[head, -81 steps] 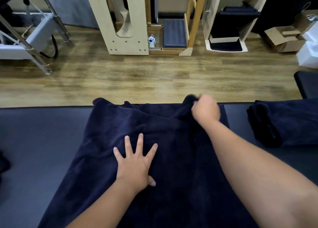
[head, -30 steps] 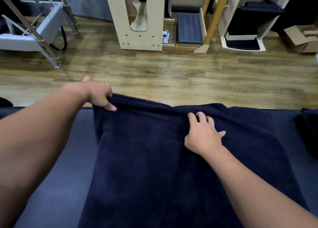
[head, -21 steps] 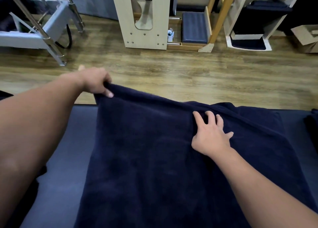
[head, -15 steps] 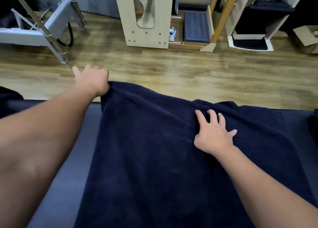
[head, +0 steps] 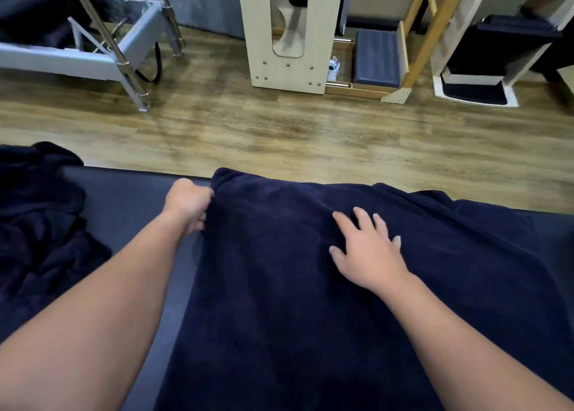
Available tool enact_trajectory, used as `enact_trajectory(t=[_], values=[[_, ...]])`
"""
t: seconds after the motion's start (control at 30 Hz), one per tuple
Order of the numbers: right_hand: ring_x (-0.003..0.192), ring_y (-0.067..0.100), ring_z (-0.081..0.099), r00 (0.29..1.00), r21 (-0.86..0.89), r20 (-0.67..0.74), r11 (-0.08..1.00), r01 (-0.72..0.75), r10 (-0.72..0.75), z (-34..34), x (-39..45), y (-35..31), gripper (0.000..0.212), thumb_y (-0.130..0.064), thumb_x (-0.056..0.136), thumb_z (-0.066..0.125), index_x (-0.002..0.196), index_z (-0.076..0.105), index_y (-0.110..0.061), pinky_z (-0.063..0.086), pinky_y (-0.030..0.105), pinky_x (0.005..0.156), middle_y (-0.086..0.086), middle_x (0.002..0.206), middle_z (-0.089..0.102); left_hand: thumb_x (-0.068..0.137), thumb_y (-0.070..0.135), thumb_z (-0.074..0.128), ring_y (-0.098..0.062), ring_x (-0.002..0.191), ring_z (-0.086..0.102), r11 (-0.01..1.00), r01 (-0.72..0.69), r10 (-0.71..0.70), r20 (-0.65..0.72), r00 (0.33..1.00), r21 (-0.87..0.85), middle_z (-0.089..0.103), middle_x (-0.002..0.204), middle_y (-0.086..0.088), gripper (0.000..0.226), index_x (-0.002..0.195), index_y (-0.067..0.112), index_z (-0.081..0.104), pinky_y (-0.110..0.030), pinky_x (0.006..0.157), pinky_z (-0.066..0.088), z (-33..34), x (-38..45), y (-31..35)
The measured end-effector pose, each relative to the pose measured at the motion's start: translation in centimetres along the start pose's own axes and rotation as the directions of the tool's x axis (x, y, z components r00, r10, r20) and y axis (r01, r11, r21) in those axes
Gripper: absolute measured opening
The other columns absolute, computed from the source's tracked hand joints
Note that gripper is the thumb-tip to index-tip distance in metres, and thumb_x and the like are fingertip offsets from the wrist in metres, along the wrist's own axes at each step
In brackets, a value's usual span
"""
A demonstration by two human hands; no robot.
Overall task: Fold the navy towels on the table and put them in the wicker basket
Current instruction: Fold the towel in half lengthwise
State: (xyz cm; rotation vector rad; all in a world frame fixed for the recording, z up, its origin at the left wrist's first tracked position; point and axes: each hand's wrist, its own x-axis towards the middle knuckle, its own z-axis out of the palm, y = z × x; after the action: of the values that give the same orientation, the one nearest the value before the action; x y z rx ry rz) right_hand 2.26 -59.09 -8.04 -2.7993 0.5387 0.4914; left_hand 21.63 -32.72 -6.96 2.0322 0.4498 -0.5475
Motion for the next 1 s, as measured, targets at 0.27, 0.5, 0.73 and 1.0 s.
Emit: enact_trajectory(t=[0.27,0.5,0.73,1.0], values=[[0.153,0.038,-0.009,0.995,0.008,0.088,0.999,-0.051,0.050,0.6,1.0,-0.8,0.071,-0.055,0.096,0.054,0.151,0.010,-0.048,0.022,0.077,0.106,-0.003,0.166,-0.008,0.091,-0.009,0.051,-0.022,0.054,0.060,0.943,-0.030,-0.103,0.377,0.921,0.330,0.062,0.069,-0.016,0.020,0.080,0.004,0.062,-0.034,0.056,0.059,-1.6,-3.8,-2.2],[0.152,0.041,-0.016,0.994,-0.033,0.068,0.996,-0.084,0.086,1.7,0.1,-1.8,0.066,-0.048,0.105,0.039,0.155,-0.004,-0.046,0.009,0.076,0.111,0.002,0.167,-0.016,0.082,0.022,0.080,-0.017,0.071,0.065,0.762,-0.332,0.230,0.247,0.941,0.557,0.069,0.066,0.004,0.021,0.065,0.018,0.068,-0.032,0.067,0.054,1.0,-6.9,-6.4],[0.152,0.038,-0.016,0.999,-0.089,0.022,0.996,-0.021,0.023,3.2,-1.7,-2.8,0.077,-0.015,0.103,0.038,0.149,-0.008,-0.057,0.015,0.080,0.106,-0.001,0.166,-0.018,0.091,0.016,0.069,-0.035,0.098,0.068,0.964,-0.074,0.144,-0.268,0.953,0.254,0.075,0.091,-0.016,0.017,0.079,0.007,0.077,-0.039,0.091,0.054,-2.1,-6.7,-9.0],[0.152,0.042,-0.011,0.999,-0.121,-0.011,0.992,0.048,-0.049,3.6,-4.3,-5.2,0.060,-0.035,0.106,0.034,0.157,0.002,-0.041,0.008,0.074,0.113,0.008,0.168,-0.009,0.091,0.017,0.061,-0.027,0.059,0.071,0.844,-0.036,0.025,0.027,0.999,0.536,0.072,0.062,-0.012,0.026,0.071,0.003,0.069,-0.034,0.060,0.061,-6.0,-9.9,-11.4]])
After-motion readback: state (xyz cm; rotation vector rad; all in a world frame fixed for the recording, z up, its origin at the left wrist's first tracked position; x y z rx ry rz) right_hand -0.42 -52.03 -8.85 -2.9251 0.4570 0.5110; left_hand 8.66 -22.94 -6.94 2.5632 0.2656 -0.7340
